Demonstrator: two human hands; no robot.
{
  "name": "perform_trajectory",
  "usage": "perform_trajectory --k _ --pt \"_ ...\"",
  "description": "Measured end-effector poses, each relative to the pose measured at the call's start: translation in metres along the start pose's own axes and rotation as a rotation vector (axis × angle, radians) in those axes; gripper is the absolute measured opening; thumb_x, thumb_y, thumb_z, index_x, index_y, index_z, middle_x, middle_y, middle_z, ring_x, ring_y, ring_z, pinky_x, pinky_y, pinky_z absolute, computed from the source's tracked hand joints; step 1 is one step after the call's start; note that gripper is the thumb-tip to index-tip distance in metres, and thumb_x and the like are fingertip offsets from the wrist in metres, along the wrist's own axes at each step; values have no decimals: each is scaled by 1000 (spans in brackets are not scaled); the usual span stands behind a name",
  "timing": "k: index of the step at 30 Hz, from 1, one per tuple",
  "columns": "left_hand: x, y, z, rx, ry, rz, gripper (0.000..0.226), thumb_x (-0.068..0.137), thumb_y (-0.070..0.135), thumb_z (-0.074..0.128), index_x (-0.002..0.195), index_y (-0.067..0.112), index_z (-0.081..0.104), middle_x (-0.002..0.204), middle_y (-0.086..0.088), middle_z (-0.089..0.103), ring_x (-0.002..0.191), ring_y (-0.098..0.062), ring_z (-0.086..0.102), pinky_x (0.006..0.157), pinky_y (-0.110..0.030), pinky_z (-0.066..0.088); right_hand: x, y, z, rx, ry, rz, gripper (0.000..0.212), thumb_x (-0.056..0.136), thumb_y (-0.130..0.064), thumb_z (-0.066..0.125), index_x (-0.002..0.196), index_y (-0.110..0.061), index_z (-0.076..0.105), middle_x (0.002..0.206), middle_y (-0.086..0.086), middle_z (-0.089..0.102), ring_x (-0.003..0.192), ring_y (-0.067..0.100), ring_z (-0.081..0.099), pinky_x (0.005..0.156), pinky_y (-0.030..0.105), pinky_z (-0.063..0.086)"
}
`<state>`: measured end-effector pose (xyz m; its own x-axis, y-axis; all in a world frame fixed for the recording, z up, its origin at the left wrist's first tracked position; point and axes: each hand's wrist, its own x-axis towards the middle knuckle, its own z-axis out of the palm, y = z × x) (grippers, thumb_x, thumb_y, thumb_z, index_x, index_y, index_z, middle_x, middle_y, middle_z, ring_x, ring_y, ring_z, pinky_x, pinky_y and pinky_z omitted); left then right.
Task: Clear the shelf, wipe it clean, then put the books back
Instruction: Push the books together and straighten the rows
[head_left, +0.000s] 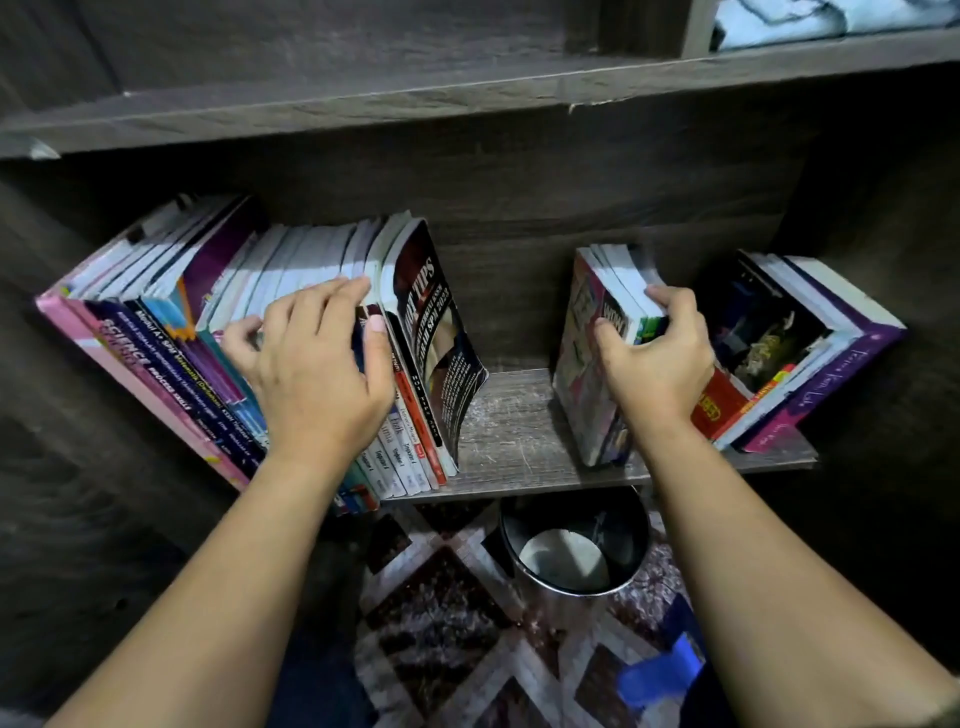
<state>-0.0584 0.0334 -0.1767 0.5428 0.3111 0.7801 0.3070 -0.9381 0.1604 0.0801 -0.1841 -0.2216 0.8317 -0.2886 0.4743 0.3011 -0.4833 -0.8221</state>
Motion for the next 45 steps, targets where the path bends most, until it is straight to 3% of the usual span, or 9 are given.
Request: perform_trajectory --k 9,16,19,23,26,31,38,42,45 --pt "4 -9 4 -130 101 49 31 94 27 49 117 24 69 113 8 67 103 -13 53 92 -35 25 -43 -58 55 241 -39 -162 39 68 -27 82 101 -16 64 101 2 63 91 18 59 71 24 38" --pt "3 -11 6 -133 118 67 31 92 25 51 116 24 70 114 9 67 104 -12 55 93 -31 21 -82 -58 90 169 -150 -275 40 74 -39 75 103 -15 61 109 5 57 91 18 60 69 26 39" --pt "3 -12 5 -136 106 71 31 92 25 51 118 24 69 115 9 67 104 -12 54 93 -30 21 -82 -46 85 199 -324 -238 69 74 -51 74 128 -17 48 124 5 52 103 14 54 79 29 42" --pt "4 -14 3 -143 85 79 32 92 25 50 119 25 68 116 9 66 105 -12 54 91 -29 20 -84 1 71 177 -674 -113 107 64 -72 69 146 -47 6 145 1 43 127 20 49 105 49 42" --pt "4 -15 2 -142 76 82 33 93 26 50 120 25 68 117 9 66 105 -12 53 91 -29 20 -84 17 72 48 -811 -142 109 64 -77 67 151 -39 13 150 -4 38 135 15 40 109 51 38" --pt "3 -13 2 -118 66 63 34 93 35 52 121 23 66 117 7 65 107 -13 52 94 -31 21 -85 2 87 -15 -813 -66 104 70 -68 67 151 -27 14 150 -1 37 136 20 39 110 52 37" --pt "-7 0 11 143 -110 44 69 85 62 52 133 13 45 131 -8 47 124 -27 38 111 -53 11 -61 -5 69 -77 -956 -76 100 72 -53 77 150 -26 20 144 1 43 131 20 45 111 43 36" --pt "-6 9 13 181 -130 -17 71 82 58 56 133 10 42 134 -12 43 128 -30 34 112 -59 5 -26 -17 31 -294 -812 -257 66 81 -47 70 138 -20 49 137 8 47 127 27 45 108 39 39" --pt "-6 18 13 194 -131 -69 67 81 49 59 131 9 41 135 -13 42 131 -33 33 112 -62 1 2 -16 -3 -432 -608 -309 60 82 -53 64 133 -22 55 137 10 49 130 30 41 108 40 37"
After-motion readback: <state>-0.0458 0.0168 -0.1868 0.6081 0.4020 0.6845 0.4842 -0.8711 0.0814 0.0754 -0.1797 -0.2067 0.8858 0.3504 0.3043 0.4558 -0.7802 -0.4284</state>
